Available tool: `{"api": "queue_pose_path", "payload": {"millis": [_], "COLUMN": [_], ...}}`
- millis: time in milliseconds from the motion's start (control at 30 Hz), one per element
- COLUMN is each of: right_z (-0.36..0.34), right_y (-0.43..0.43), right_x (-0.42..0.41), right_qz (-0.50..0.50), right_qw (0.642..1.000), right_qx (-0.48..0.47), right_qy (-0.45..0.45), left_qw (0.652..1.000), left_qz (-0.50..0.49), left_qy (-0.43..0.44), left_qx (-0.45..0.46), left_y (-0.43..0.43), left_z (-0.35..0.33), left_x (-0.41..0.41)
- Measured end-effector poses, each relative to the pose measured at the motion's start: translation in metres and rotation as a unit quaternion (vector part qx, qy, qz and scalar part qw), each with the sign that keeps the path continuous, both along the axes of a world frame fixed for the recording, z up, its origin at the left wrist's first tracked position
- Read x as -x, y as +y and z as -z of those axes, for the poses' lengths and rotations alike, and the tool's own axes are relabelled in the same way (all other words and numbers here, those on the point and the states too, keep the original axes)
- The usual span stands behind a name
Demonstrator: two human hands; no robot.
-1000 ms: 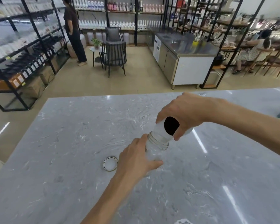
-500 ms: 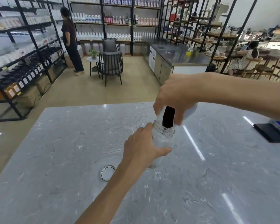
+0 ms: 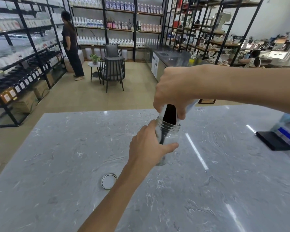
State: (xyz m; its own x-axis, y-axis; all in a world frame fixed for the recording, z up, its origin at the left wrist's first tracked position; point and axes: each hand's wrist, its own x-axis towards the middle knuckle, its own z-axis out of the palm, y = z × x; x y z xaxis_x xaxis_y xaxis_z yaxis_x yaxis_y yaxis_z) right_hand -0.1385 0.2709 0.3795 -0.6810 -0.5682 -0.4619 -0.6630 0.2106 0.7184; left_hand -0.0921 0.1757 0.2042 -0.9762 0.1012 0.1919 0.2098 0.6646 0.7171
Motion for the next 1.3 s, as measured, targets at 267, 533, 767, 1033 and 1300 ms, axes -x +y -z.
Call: {"api": "queue_pose_path", "payload": {"millis": [267, 533, 767, 1033, 1300], "right_z": [-0.008, -0.013, -0.008, -0.003, -0.002], "right_y": [-0.002, -0.008, -0.011, -0.023, -0.037], "right_x": [-0.012, -0.014, -0.009, -0.013, -0.023], "right_qz": [0.034, 0.041, 0.049, 0.035, 0.035], "right_qw": [0.999, 0.998, 0.996, 0.995, 0.989], "right_qx": [-0.011, -0.035, -0.070, -0.087, -0.141], "right_qy": [0.031, 0.030, 0.040, 0.038, 0.029], "left_qw": [1.000, 0.999, 0.999, 0.998, 0.998], "left_qz": [0.014, 0.014, 0.018, 0.018, 0.014], "left_qy": [0.015, 0.029, 0.021, 0.016, 0.011], "left_qx": [0.005, -0.021, -0.029, -0.051, -0.063], "left_y": [-0.003, 0.003, 0.007, 0.002, -0.002], "left_z": [-0.005, -0.009, -0.008, -0.004, -0.001], "left_x": [-0.002, -0.002, -0.002, -0.005, -0.005]}}
